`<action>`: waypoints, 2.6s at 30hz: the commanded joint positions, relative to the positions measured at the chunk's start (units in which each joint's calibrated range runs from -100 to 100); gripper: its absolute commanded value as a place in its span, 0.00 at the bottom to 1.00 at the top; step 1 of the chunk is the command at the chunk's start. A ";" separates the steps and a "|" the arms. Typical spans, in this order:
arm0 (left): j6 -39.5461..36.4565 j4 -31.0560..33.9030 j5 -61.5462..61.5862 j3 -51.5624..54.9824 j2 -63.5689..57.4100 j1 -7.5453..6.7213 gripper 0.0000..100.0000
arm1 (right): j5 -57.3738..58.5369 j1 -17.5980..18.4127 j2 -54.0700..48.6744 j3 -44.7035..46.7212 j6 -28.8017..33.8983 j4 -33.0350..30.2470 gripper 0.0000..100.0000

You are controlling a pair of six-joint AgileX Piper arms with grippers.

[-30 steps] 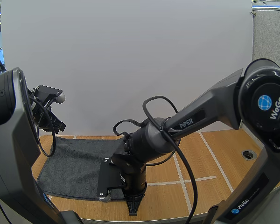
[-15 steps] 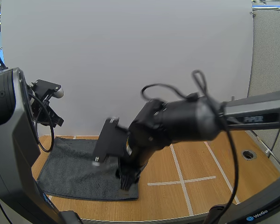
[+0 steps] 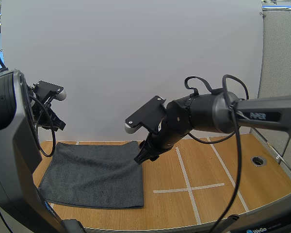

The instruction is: Fold the towel

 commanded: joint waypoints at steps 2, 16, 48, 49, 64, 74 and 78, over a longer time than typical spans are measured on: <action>0.93 0.34 1.03 -0.56 -0.20 0.13 0.00 | 2.68 -6.69 6.89 -4.27 -18.17 27.93 0.78; 0.91 0.24 1.15 -0.56 -0.20 0.13 0.00 | 30.39 -15.50 32.51 -16.57 -36.35 56.58 0.78; 0.56 0.14 1.15 -0.56 -0.20 0.13 0.00 | 34.31 -15.26 49.99 -19.62 -47.14 69.43 0.78; 0.56 0.14 1.15 -0.56 -0.20 0.13 0.00 | 34.55 -15.17 50.10 -19.62 -47.23 69.73 0.78; 0.56 0.14 1.15 -0.56 -0.20 0.13 0.00 | 32.68 -13.13 50.50 -19.62 -47.95 69.30 0.15; 0.56 0.14 1.15 -0.56 -0.20 0.13 0.00 | 32.15 -15.62 49.83 -19.62 -46.94 65.31 0.00; 0.56 0.03 1.15 -0.56 -0.20 0.13 0.00 | 33.41 -17.83 49.07 -19.62 -46.84 62.70 0.00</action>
